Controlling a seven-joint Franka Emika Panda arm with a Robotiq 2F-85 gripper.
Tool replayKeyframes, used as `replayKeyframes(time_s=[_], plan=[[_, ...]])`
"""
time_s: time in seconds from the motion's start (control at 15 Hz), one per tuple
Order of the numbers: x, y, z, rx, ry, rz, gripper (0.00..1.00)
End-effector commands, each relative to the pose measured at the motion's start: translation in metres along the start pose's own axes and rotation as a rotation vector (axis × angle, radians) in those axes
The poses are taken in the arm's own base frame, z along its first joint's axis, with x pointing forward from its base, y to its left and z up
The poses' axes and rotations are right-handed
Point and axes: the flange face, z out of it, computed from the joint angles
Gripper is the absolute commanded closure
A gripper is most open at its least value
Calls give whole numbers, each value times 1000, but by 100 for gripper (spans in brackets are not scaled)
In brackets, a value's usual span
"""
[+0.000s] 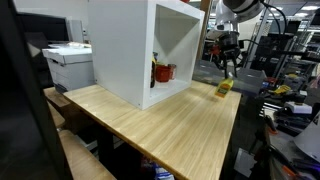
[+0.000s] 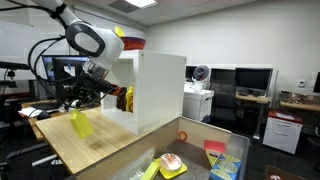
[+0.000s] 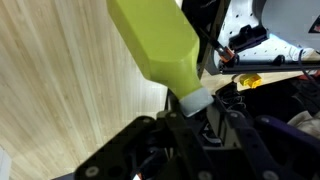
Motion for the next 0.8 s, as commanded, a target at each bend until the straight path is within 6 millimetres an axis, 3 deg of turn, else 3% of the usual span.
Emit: replayKeyframes(time_s=[0.0,0.73], plan=[[-10,9,-2,-18,45,-55,90],[-36,19,9,16,95,-106,90]])
